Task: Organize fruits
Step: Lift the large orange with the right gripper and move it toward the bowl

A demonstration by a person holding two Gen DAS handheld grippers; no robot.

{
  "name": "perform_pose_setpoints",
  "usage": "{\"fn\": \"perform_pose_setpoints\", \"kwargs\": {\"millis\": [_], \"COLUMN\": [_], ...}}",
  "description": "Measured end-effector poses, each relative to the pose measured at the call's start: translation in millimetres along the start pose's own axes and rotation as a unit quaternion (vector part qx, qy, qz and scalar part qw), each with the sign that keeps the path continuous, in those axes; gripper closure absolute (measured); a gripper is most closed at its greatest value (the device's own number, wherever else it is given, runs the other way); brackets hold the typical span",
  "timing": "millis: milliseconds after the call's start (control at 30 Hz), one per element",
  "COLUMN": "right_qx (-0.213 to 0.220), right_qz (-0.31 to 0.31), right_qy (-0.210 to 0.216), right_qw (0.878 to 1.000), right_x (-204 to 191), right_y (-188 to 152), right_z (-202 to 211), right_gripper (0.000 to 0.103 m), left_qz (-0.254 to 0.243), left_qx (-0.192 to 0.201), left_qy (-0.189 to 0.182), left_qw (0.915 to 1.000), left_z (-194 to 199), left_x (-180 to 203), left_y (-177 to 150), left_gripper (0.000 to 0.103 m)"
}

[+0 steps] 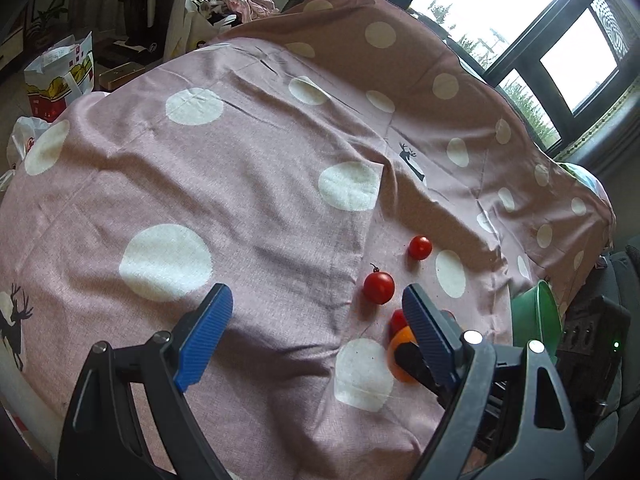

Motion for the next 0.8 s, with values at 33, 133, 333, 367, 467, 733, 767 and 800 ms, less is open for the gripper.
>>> {"fn": "perform_pose_setpoints", "kwargs": {"millis": [33,133,333,367,467,733,767,800], "right_qx": [0.004,0.020,-0.007,-0.011,-0.019,0.004,0.013,0.020], "right_qz": [-0.005,-0.024,-0.076,-0.083,-0.079,-0.115,-0.121,-0.127], "right_qy": [0.001,-0.016,-0.060,-0.062,-0.058,-0.019,-0.015,-0.012], "right_qw": [1.000,0.999,0.995,0.995,0.995,0.993,0.992,0.992], "right_x": [4.8,26.9,78.4,83.0,84.2,96.5,99.8,103.3], "right_y": [-3.7,-13.6,-31.3,-32.5,-32.7,-29.9,-28.8,-28.1], "right_z": [8.3,29.5,31.1,30.0,27.6,43.6,48.3,52.6], "right_gripper": [0.055,0.055,0.055,0.055,0.055,0.055,0.055,0.055], "left_qz": [-0.006,-0.033,-0.090,-0.097,-0.115,-0.137,-0.140,-0.145], "left_qx": [-0.001,-0.006,-0.020,-0.023,-0.033,-0.049,-0.049,-0.050], "left_qy": [0.001,0.001,0.005,0.006,0.006,0.007,0.011,0.014], "left_qw": [1.0000,0.9994,0.9958,0.9950,0.9928,0.9893,0.9888,0.9880], "left_z": [-1.1,-5.5,-18.5,-21.3,-28.6,-37.6,-38.3,-39.1], "left_x": [4.3,21.0,57.0,61.3,71.8,83.3,83.8,85.4], "left_y": [-1.3,-6.9,-23.0,-26.1,-33.3,-43.9,-44.6,-45.9], "left_gripper": [0.017,0.017,0.017,0.017,0.017,0.018,0.019,0.019]}}
Point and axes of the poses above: each gripper's, at about its wrist camera, not at the fingertips, and z roughly against the way its jaws point, x to its right, y to its top, the point moved 10 cm from there along -z, roughly the way its jaws point, and after that the axes turned 13 degrees about -x, right-handed, at the moved point
